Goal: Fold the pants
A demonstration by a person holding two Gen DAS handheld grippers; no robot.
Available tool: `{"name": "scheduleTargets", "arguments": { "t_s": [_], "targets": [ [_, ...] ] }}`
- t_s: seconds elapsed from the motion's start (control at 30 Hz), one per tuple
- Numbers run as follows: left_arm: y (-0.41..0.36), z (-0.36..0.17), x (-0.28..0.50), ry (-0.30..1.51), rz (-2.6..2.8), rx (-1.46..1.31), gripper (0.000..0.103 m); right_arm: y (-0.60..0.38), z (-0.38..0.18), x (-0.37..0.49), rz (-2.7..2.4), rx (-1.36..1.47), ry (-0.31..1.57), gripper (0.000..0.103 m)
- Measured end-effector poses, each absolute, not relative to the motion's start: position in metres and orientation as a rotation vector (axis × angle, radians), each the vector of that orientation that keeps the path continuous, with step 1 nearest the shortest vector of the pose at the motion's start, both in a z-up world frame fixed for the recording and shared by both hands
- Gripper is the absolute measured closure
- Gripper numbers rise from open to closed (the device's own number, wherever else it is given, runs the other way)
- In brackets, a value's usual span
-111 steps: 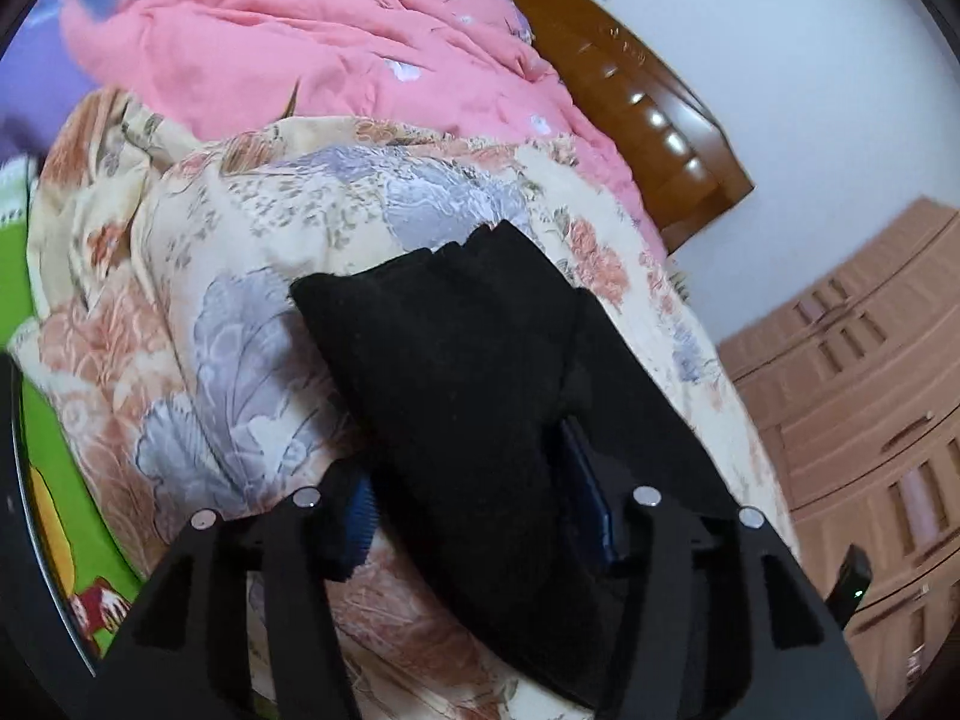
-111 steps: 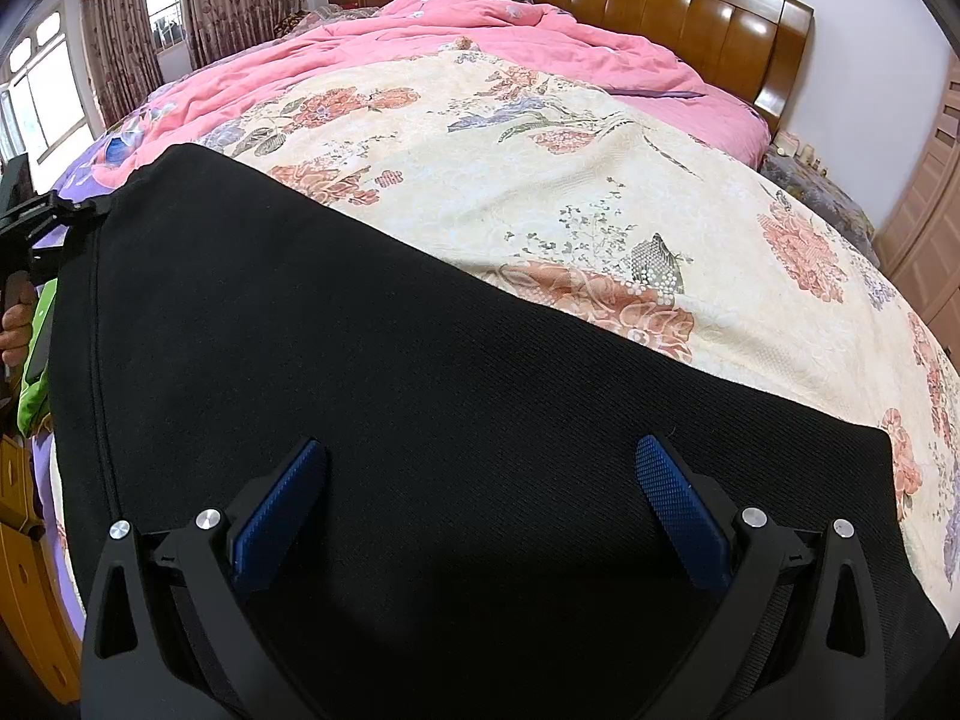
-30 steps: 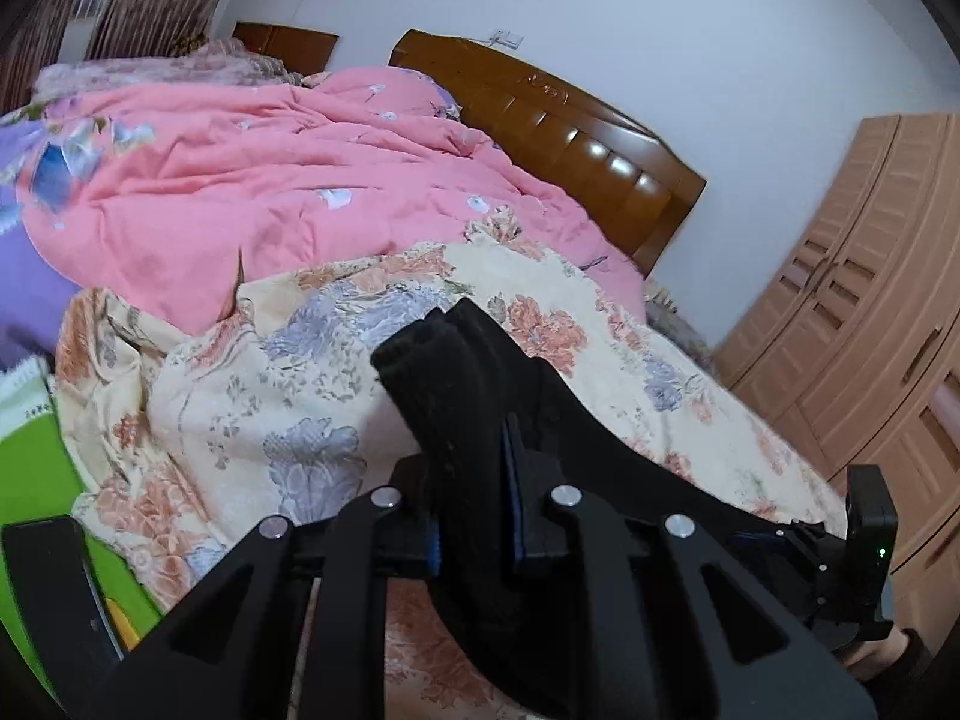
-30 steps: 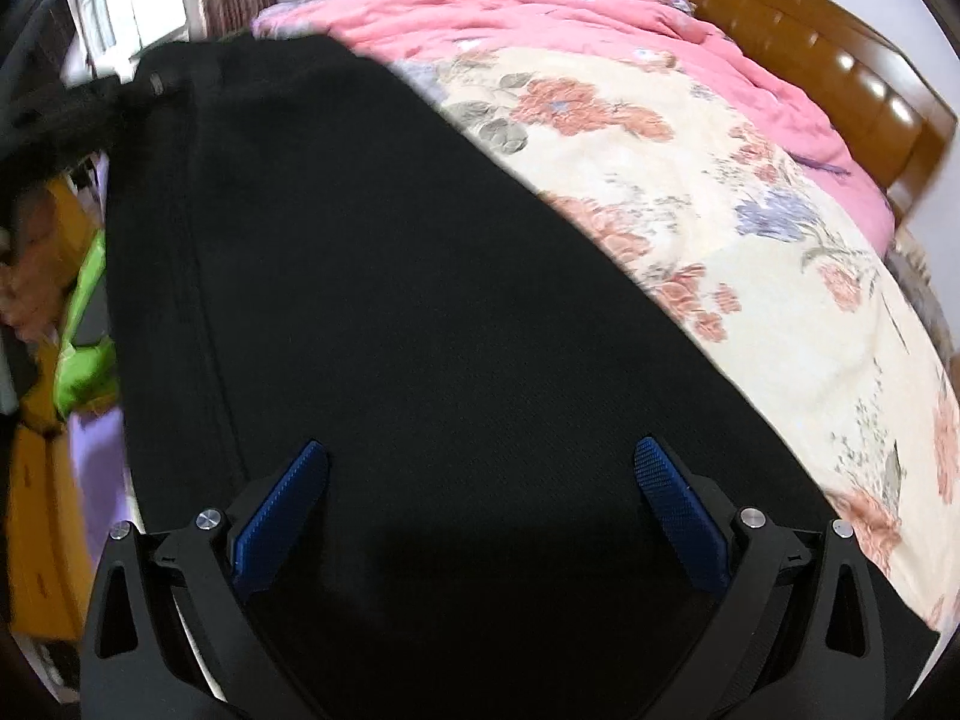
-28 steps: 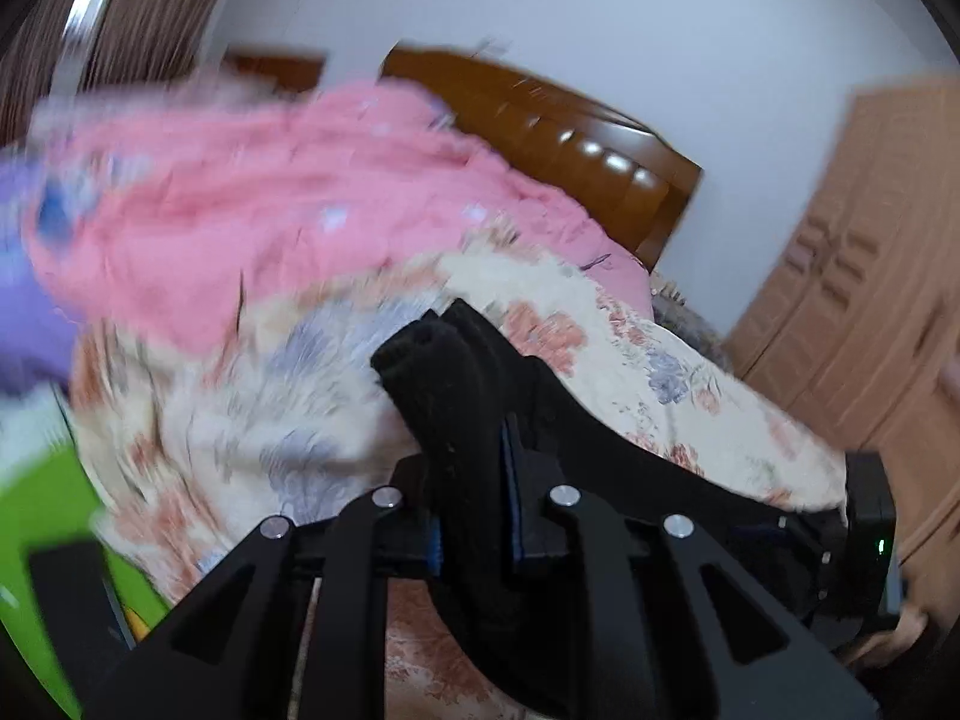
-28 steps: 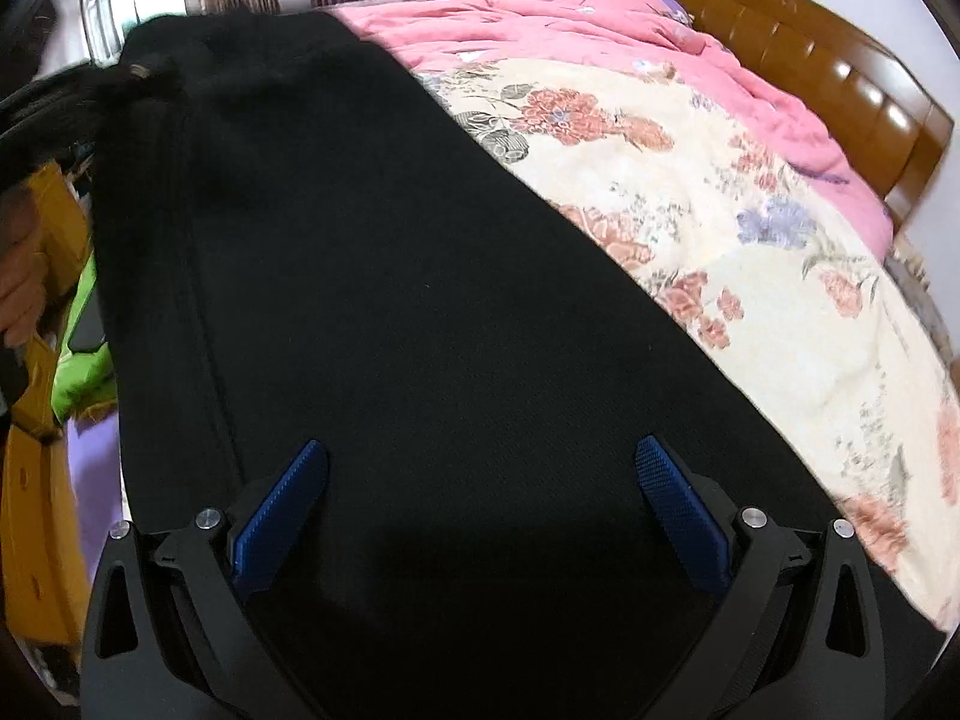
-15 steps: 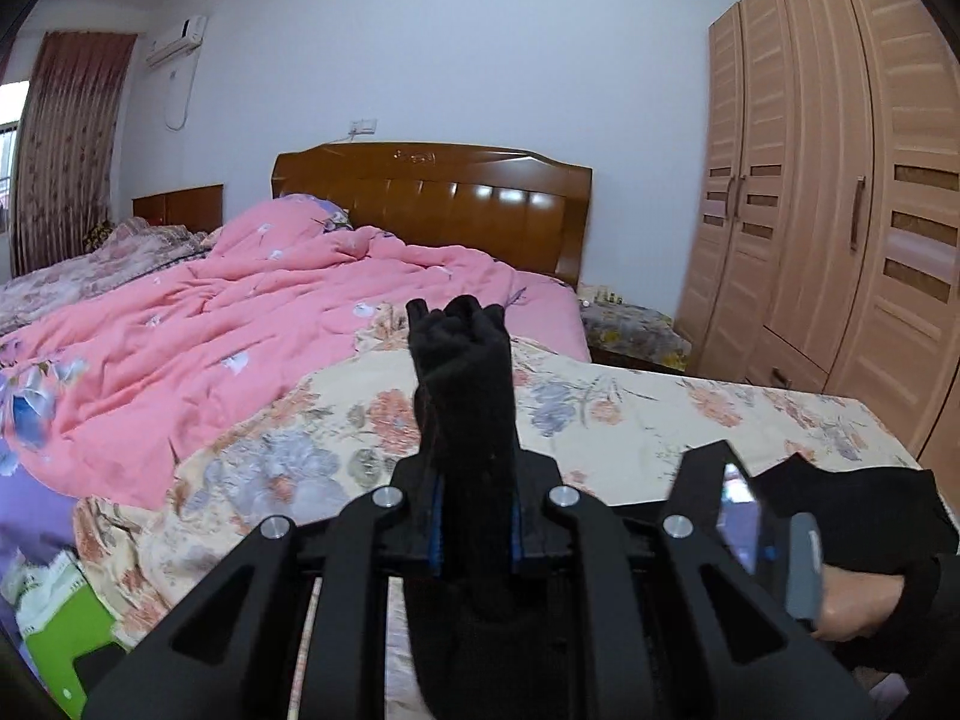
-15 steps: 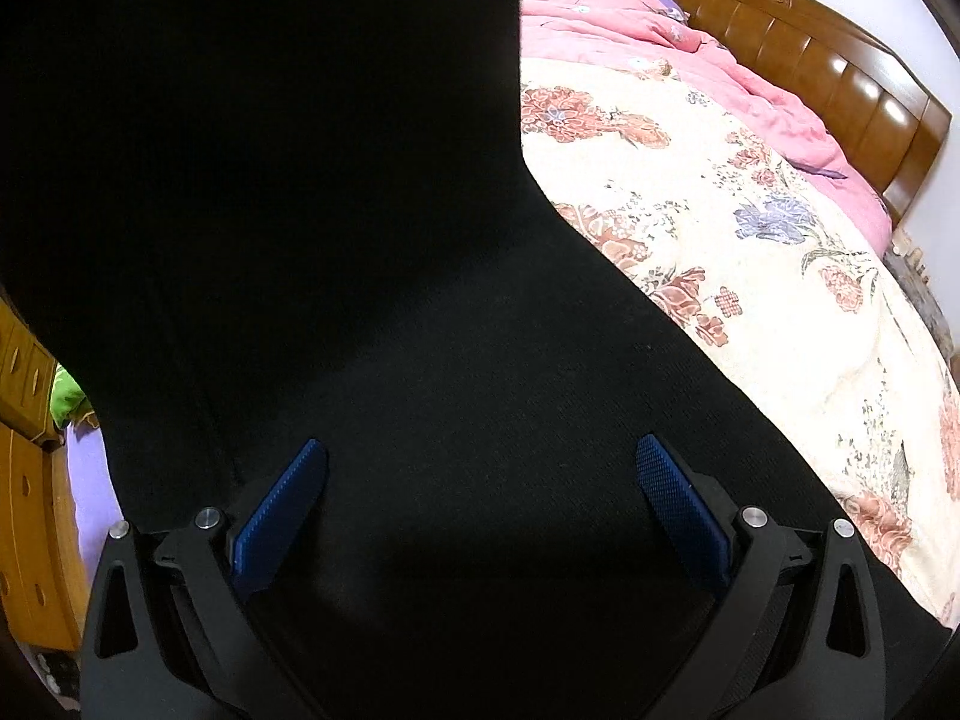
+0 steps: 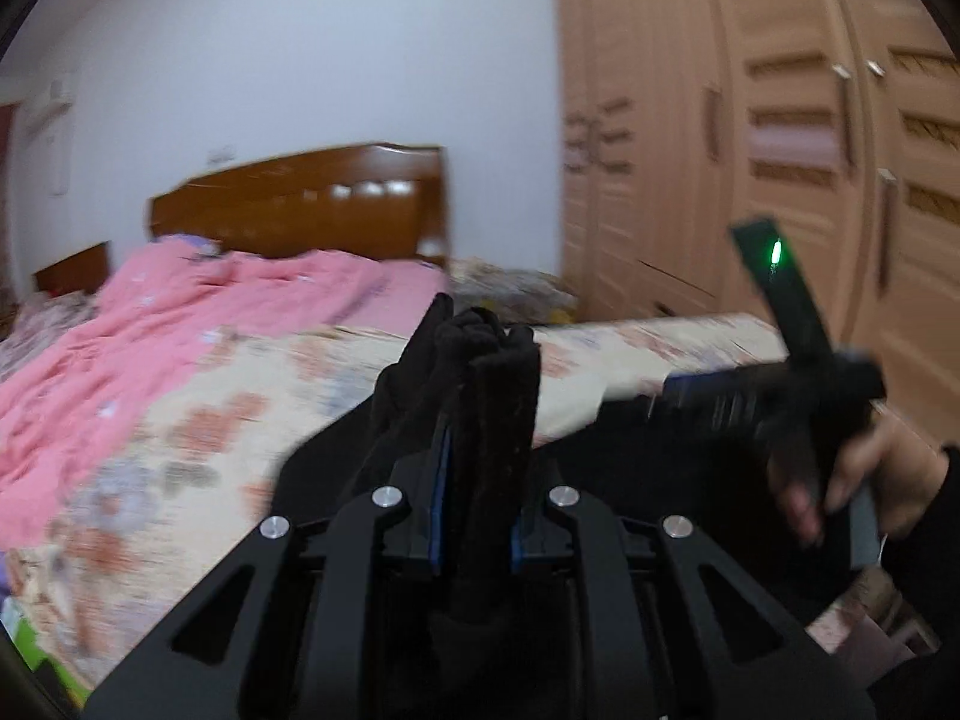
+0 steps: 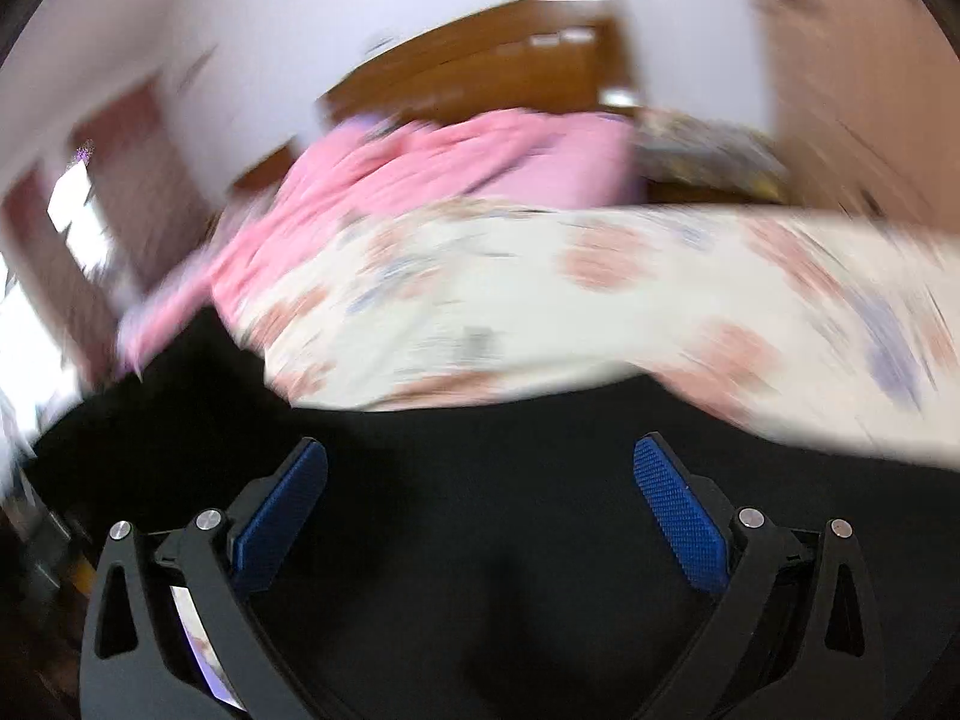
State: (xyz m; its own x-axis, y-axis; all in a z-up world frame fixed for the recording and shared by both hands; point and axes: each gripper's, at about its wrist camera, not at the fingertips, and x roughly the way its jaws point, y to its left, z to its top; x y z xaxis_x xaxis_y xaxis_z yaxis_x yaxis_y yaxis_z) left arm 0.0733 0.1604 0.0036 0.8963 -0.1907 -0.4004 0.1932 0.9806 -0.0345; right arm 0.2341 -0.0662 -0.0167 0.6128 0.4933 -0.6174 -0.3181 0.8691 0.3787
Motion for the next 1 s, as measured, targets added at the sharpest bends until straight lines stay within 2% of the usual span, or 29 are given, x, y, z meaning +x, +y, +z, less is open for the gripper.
{"name": "scheduleTargets", "arguments": {
  "t_s": [0.17,0.23,0.3,0.33,0.4,0.43,0.5,0.6,0.7,0.87,0.9,0.93,0.97,1.0],
  "targets": [
    [0.077,-0.051,0.087,0.531,-0.283,0.145,0.089,-0.121,-0.040,0.222,0.474,0.409,0.855,0.004],
    [0.056,-0.078,0.089,0.596,-0.317,0.189,0.082,-0.121,-0.041,0.219,0.486,0.405,0.862,0.004],
    [0.047,-0.092,0.082,0.594,-0.318,0.238,0.069,-0.120,-0.042,0.217,0.503,0.410,0.868,0.004],
    [0.046,-0.093,0.078,0.596,-0.335,0.248,0.053,-0.118,-0.043,0.213,0.508,0.409,0.871,0.004],
    [0.048,-0.087,0.067,0.590,-0.390,0.237,0.031,-0.119,-0.047,0.198,0.525,0.402,0.878,0.004],
    [0.052,-0.080,0.057,0.566,-0.417,0.223,0.026,-0.114,-0.049,0.193,0.539,0.398,0.887,0.004],
    [0.067,-0.068,0.046,0.545,-0.400,0.203,0.024,-0.107,-0.049,0.181,0.569,0.406,0.913,0.004],
    [0.108,-0.053,0.031,0.518,-0.271,0.140,0.014,-0.087,-0.063,0.178,0.647,0.433,1.008,0.004],
    [0.160,-0.058,0.025,0.529,-0.080,0.129,0.013,-0.059,-0.075,0.165,0.752,0.457,1.116,0.004],
    [0.204,-0.082,0.023,0.602,0.025,0.119,0.013,-0.023,-0.080,0.162,0.788,0.429,1.136,0.005],
    [0.207,-0.087,0.023,0.614,0.025,0.116,0.013,-0.017,-0.079,0.164,0.774,0.419,1.127,0.006],
    [0.211,-0.093,0.020,0.629,0.014,0.104,0.013,-0.013,-0.078,0.167,0.775,0.415,1.116,0.024],
    [0.214,-0.097,0.021,0.639,0.001,0.093,0.013,-0.009,-0.077,0.168,0.781,0.415,1.113,0.047],
    [0.217,-0.101,0.020,0.648,-0.008,0.084,0.013,-0.004,-0.081,0.172,0.767,0.413,1.126,0.054]
  ]
}}
